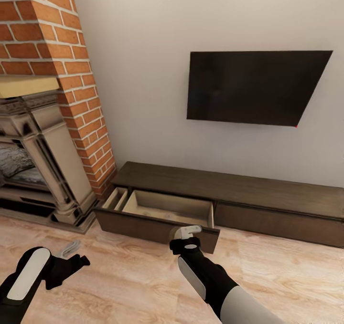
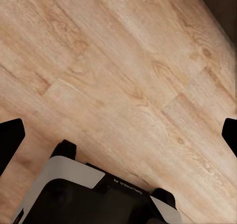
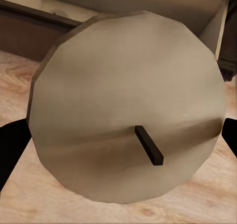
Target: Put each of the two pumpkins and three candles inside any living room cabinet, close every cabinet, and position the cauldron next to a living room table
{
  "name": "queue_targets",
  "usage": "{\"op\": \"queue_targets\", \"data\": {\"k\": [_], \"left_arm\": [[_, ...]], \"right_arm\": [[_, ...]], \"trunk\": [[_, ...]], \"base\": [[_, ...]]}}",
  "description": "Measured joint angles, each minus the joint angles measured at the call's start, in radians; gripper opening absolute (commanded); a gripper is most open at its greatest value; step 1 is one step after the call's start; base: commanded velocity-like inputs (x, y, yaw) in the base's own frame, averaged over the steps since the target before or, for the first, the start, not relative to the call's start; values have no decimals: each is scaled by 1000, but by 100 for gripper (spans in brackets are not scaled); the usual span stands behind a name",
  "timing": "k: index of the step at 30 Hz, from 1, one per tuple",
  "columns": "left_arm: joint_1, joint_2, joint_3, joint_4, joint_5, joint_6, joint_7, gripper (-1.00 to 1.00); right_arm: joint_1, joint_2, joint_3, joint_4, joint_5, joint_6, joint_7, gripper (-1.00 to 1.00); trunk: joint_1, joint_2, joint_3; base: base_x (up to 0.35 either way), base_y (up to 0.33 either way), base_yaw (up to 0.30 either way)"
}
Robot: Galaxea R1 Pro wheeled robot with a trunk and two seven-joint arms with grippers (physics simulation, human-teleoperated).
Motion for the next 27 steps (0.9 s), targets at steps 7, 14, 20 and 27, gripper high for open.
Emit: {"op": "queue_targets", "data": {"k": [7,14,20,27], "left_arm": [[0,0,0,0,0,-1,0,100],[0,1,0,0,0,0,0,100],[0,1,1,0,-1,0,-1,100],[0,0,0,0,-3,0,0,100]], "right_arm": [[0,0,3,0,-1,1,0,-100],[0,0,3,0,1,0,0,-100],[0,0,3,0,1,0,0,-100],[0,0,2,-6,-5,3,-1,-100]], "trunk": [[0,0,0],[0,0,0],[0,0,0],[0,0,0]], "base": [[248,254,-77],[92,306,-1],[168,250,0],[174,-50,-1]]}}
